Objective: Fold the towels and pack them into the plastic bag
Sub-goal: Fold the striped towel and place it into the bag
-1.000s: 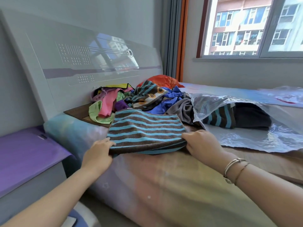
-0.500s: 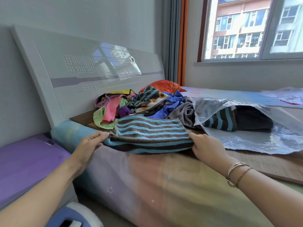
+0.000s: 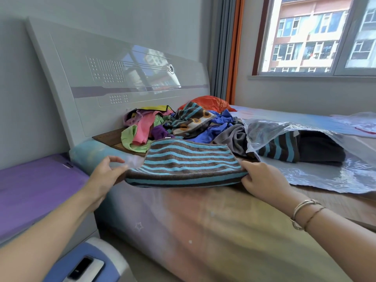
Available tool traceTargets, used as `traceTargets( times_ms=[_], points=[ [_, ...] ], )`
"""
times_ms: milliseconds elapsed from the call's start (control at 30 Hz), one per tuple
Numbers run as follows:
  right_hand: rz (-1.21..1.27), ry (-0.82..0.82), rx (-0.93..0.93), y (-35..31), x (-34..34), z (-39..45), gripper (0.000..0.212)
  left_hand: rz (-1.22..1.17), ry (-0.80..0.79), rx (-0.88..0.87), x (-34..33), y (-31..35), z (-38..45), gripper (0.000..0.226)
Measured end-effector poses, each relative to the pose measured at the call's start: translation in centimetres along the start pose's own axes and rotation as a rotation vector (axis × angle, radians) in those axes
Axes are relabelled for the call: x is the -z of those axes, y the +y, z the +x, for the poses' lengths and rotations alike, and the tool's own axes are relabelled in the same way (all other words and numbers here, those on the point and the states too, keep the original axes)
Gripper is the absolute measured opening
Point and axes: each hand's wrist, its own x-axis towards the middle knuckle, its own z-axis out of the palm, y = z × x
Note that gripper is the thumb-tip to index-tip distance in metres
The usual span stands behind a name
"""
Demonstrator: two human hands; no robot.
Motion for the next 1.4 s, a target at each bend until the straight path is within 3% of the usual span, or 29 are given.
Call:
traceTargets(
  times_ms=[67, 167, 200, 267, 333, 367, 433, 567, 633, 800, 1000, 1167, 1300, 1400],
  points=[
    [0.012, -0.023, -0.010, -0.2, 0.4, 0.0, 0.007, -0.110, -0.166, -0.006, 0.0, 0.8, -0.5, 0.013],
    [0.008, -0.040, -0.016, -0.6, 0.6, 0.1, 0.011, -0.021, -0.347, -0.031, -0.1, 1.6, -1.5, 0.015],
    [-0.002, -0.039, -0.009, -0.6, 0.7, 0.2, 0.016, 0.072, -0.402, -0.047, -0.2, 1.8, -1.7, 0.018],
    [-0.037, -0.035, 0.009, -0.5, 0.7, 0.3, 0.025, 0.496, -0.440, -0.110, -0.3, 1.7, -1.6, 0.033],
    [-0.056, -0.049, 0.024, -0.5, 0.8, 0.3, 0.024, 0.854, -0.364, -0.253, -0.7, 1.7, -1.4, 0.034],
    [-0.051, -0.075, 0.022, -0.6, 0.9, 0.4, 0.019, 0.891, -0.318, -0.304, -0.8, 1.8, -1.2, 0.029],
    [-0.022, -0.154, 0.001, -0.8, 1.1, 0.8, 0.017, 0.830, -0.285, -0.311, -0.5, 2.1, -0.5, 0.017],
    [-0.011, -0.290, -0.049, -0.4, 1.0, 3.0, 0.023, 0.629, -0.393, -0.201, 0.3, 3.2, 1.5, 0.009],
    [-0.057, -0.280, -0.054, -0.2, 0.7, 4.5, 0.018, 0.492, -0.407, -0.144, 0.1, 3.5, 3.0, 0.022],
    [-0.279, -0.108, 0.026, -0.9, -0.7, 9.8, 0.009, 0.361, -0.243, -0.115, -3.0, 2.4, 8.8, 0.013],
    [-0.410, -0.292, -0.153, -1.2, -5.6, 15.8, 0.032, 0.325, -0.033, -0.170, -9.1, -0.6, 15.8, 0.019],
    [-0.515, -0.392, -0.287, 1.8, -10.0, 17.1, 0.034, 0.556, 0.066, -0.190, -12.8, -4.5, 19.5, 0.033],
    [-0.587, -0.364, -0.184, 2.0, -11.6, 17.0, 0.039, 0.764, 0.188, -0.194, -13.7, -6.7, 20.0, 0.044],
    [-0.434, -0.246, -0.087, 0.7, -11.3, 16.2, 0.047, 0.847, 0.252, -0.095, -13.0, -6.9, 19.9, 0.062]
  ],
)
